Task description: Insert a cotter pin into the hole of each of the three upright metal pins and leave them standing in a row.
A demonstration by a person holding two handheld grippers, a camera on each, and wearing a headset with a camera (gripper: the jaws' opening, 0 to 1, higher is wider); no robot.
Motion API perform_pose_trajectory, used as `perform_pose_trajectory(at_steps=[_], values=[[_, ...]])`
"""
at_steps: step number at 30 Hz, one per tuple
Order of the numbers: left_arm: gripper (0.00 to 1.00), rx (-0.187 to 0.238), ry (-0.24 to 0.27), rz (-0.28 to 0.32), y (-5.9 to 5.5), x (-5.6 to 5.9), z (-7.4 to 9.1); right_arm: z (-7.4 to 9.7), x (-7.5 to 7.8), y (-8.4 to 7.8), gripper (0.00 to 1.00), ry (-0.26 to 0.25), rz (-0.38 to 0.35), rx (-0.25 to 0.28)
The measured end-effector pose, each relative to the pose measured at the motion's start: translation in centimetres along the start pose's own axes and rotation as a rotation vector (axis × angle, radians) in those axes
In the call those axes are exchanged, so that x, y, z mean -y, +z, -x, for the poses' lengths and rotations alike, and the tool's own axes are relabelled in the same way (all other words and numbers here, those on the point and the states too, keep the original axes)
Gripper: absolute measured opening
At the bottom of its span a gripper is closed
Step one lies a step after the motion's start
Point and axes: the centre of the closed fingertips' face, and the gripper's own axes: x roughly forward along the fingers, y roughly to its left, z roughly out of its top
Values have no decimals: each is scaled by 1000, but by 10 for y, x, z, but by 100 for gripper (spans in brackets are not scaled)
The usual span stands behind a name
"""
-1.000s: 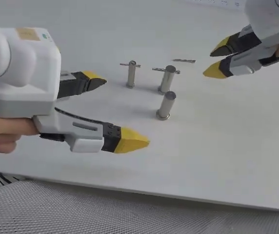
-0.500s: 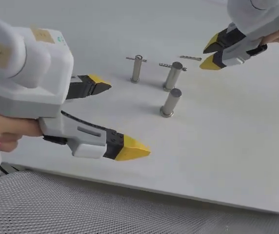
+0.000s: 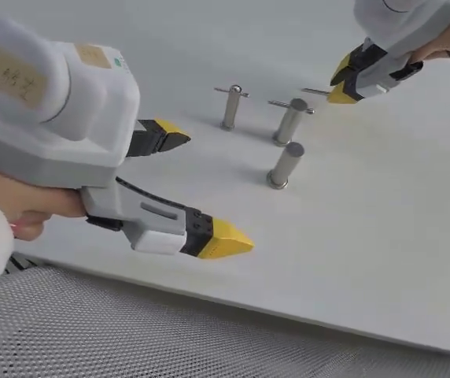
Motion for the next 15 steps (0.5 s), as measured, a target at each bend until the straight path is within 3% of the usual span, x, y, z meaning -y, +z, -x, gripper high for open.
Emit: perform_pose_trajectory(at_steps=[9,15], values=[[87,6,13,6,3,2,2,-13,4,-9,0,57,27,-58],[86,9,20,5,-2,-10,7,-11,-1,-4,0,99,-12,-62]])
